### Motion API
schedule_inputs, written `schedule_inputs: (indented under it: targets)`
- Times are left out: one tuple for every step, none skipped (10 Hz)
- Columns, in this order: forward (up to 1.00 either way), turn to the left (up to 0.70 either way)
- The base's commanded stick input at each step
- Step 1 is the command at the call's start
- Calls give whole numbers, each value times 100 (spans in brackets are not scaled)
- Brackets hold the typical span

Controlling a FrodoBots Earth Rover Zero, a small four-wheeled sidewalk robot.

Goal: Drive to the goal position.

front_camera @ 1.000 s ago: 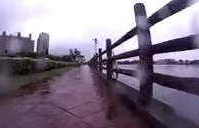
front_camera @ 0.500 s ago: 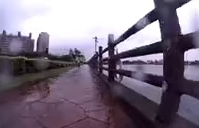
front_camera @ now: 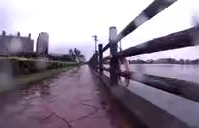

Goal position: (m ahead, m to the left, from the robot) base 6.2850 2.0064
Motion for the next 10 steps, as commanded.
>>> schedule_inputs:
  targets:
    - [100,0]
    - [100,0]
    - [100,0]
    - [100,7]
    - [93,22]
    - [68,35]
    - [12,88]
    - [0,100]
    - [0,100]
    - [0,100]
